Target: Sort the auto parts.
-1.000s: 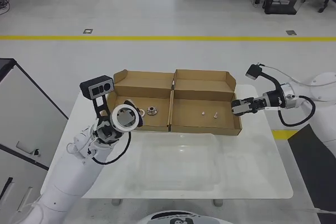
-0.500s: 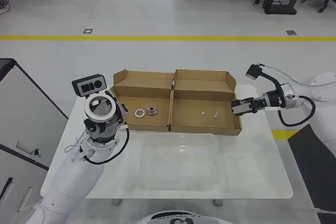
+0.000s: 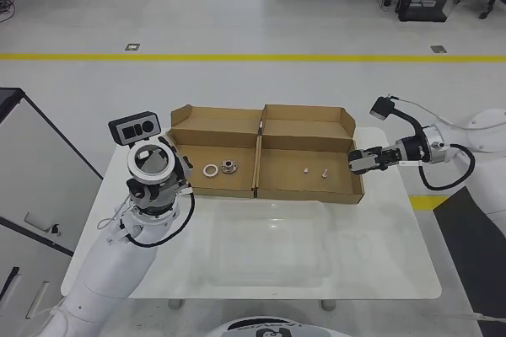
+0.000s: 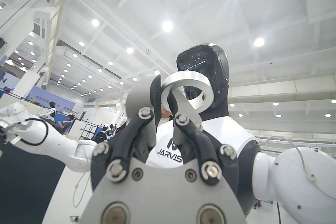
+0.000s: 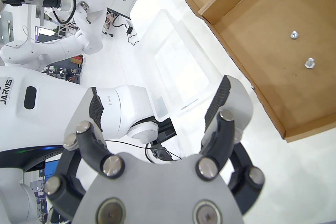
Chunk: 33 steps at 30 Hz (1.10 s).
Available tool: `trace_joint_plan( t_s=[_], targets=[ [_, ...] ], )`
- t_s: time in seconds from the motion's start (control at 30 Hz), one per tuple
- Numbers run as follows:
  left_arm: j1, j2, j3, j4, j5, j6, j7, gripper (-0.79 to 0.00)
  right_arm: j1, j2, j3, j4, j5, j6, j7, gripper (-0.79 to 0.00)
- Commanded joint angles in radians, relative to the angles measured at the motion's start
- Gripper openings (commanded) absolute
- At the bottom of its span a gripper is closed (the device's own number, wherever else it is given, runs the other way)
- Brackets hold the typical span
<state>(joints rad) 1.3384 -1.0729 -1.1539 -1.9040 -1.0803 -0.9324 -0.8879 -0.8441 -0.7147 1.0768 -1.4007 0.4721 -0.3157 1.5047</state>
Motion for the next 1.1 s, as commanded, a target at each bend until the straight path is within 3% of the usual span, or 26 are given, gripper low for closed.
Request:
trace_joint_plan(
  t_s=[0.0, 0.33, 0.47, 0.53, 0.63, 0.73, 1.07],
  targets=[
    [0.000, 0.000, 0.000, 0.000, 0.000, 0.000, 0.000, -0.785, 0.000, 0.000, 0.000, 0.000, 0.000, 0.000, 0.000, 0.000],
    [0.000, 0.000, 0.000, 0.000, 0.000, 0.000, 0.000, -0.785, 0.000, 0.000, 0.000, 0.000, 0.000, 0.000, 0.000, 0.000],
    [-0.005, -0.005, -0.020, -0.007, 0.082, 0.040, 0.087, -0.785, 0.000, 0.000, 0.000, 0.000, 0.000, 0.000, 0.000, 0.000],
    [-0.016, -0.008, -0.033, 0.007, 0.211, 0.091, 0.155, -0.785, 0.000, 0.000, 0.000, 0.000, 0.000, 0.000, 0.000, 0.000],
    [-0.039, -0.012, -0.045, 0.024, 0.516, 0.261, 0.308, -0.785, 0.000, 0.000, 0.000, 0.000, 0.000, 0.000, 0.000, 0.000],
    [-0.043, -0.023, -0.012, 0.002, 0.659, 0.360, 0.422, -0.785, 0.000, 0.000, 0.000, 0.000, 0.000, 0.000, 0.000, 0.000],
    [-0.094, -0.036, 0.009, 0.015, 0.888, 0.520, 0.492, -0.785, 0.000, 0.000, 0.000, 0.000, 0.000, 0.000, 0.000, 0.000]
  ],
)
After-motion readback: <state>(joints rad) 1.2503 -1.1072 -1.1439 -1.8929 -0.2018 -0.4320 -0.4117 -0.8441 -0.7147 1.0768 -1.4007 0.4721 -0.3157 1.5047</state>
